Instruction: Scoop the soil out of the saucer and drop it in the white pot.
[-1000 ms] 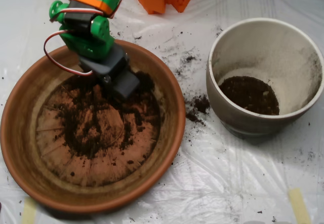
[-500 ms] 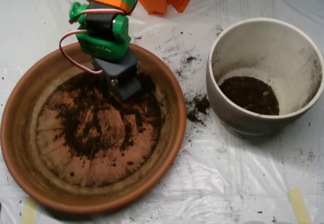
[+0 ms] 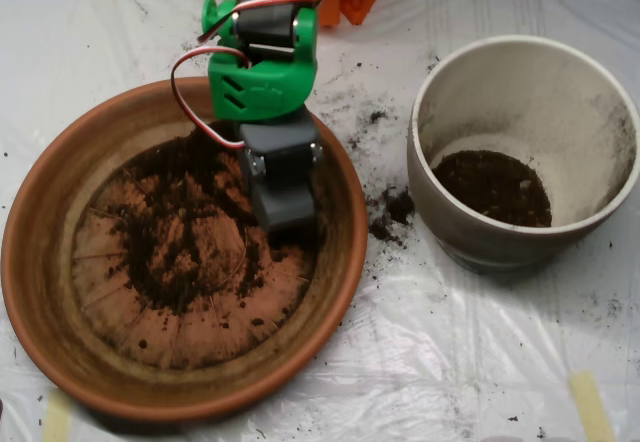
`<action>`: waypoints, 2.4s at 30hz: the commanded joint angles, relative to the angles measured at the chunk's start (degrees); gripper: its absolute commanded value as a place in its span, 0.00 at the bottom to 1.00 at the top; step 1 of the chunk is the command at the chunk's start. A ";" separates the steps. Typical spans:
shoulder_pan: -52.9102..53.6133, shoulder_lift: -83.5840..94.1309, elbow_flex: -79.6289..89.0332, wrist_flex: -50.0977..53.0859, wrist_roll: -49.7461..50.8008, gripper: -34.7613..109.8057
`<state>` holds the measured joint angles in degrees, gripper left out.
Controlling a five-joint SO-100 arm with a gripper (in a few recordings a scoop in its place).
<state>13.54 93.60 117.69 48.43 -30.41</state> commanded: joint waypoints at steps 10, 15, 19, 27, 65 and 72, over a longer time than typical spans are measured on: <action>-2.81 19.34 -3.69 5.01 8.44 0.24; -4.22 24.52 -12.22 13.01 9.76 0.24; -6.24 24.61 -23.12 20.74 10.20 0.24; -14.68 17.75 -42.54 33.49 10.11 0.24; -25.14 12.30 -50.19 38.14 19.42 0.56; -12.22 14.68 -49.57 38.50 25.66 0.57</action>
<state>-3.16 103.18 68.82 87.10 -6.06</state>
